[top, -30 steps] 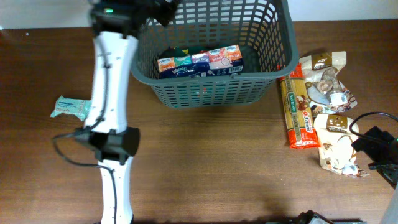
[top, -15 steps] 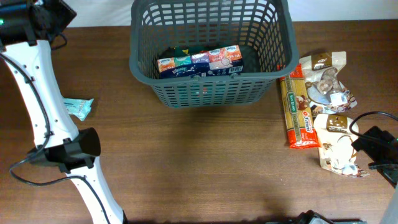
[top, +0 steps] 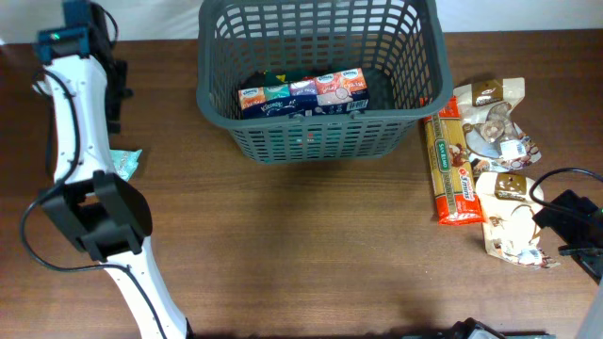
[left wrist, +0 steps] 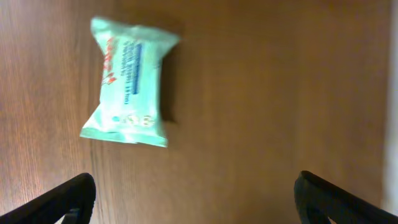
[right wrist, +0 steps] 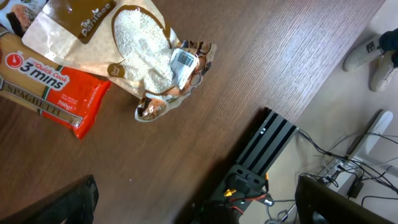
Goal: Pack container
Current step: 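Move the left gripper to the mint-green wet-wipes pack and grasp it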
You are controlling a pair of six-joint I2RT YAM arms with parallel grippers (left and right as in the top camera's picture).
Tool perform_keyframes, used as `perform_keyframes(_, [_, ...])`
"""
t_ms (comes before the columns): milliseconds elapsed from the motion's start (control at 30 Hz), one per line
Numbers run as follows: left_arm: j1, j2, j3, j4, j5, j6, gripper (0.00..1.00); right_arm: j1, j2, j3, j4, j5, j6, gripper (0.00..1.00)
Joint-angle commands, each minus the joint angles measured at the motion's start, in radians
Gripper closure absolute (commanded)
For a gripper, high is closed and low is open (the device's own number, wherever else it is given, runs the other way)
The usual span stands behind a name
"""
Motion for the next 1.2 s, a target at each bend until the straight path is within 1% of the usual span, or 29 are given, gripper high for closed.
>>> perform_keyframes(0, [0.017, 0.009, -0.131, 0.059, -0.042, -0.109, 0.03, -0.006, -0.002, 0.003, -0.002, -0.002, -0.010, 0.01])
perform_keyframes(133, [0.043, 0.009, -0.230, 0.113, -0.042, -0.109, 0.04, -0.006, -0.002, 0.003, -0.012, -0.001, -0.010, 0.01])
perform_keyframes(233, [0.072, 0.009, -0.282, 0.129, -0.042, -0.108, 0.11, -0.006, -0.002, 0.003, -0.017, -0.001, -0.010, 0.01])
perform_keyframes(267, [0.084, 0.009, -0.298, 0.133, -0.042, -0.107, 0.11, -0.006, -0.002, 0.003, -0.018, -0.001, -0.010, 0.01])
perform_keyframes(300, [0.092, 0.009, -0.307, 0.135, -0.042, -0.102, 0.17, -0.006, -0.002, 0.003, -0.019, -0.001, -0.010, 0.01])
perform_keyframes(367, [0.115, 0.009, -0.320, 0.141, -0.041, -0.068, 0.19, -0.006, -0.002, 0.003, -0.023, -0.001, -0.010, 0.01])
perform_keyframes(400, [0.126, 0.009, -0.327, 0.153, -0.041, -0.031, 0.20, -0.006, -0.002, 0.003, -0.025, -0.001, -0.010, 0.01])
perform_keyframes(567, [0.157, 0.009, -0.328, 0.198, -0.041, 0.134, 0.23, -0.006, -0.002, 0.003, -0.033, -0.002, -0.010, 0.01])
perform_keyframes(633, [0.160, 0.009, -0.328, 0.214, -0.041, 0.171, 0.23, -0.006, -0.002, 0.003, -0.037, -0.002, -0.010, 0.01])
perform_keyframes(733, [0.160, 0.010, -0.329, 0.227, -0.041, 0.175, 0.23, -0.006, -0.002, 0.003, -0.044, -0.001, -0.010, 0.01])
perform_keyframes(867, [0.160, 0.012, -0.330, 0.274, -0.041, 0.268, 0.25, -0.006, -0.002, 0.003, -0.055, -0.002, -0.010, 0.01])
perform_keyframes(933, [0.160, 0.013, -0.330, 0.282, -0.041, 0.282, 0.25, -0.006, -0.002, 0.003, -0.060, -0.002, -0.010, 0.01])
perform_keyframes(1000, [0.160, 0.015, -0.330, 0.282, -0.041, 0.282, 0.28, -0.006, -0.002, 0.003, -0.066, -0.002, -0.009, 0.01])
perform_keyframes(1167, [0.160, 0.040, -0.330, 0.284, -0.031, 0.282, 0.29, -0.006, -0.002, 0.003, -0.080, -0.002, -0.009, 0.01])
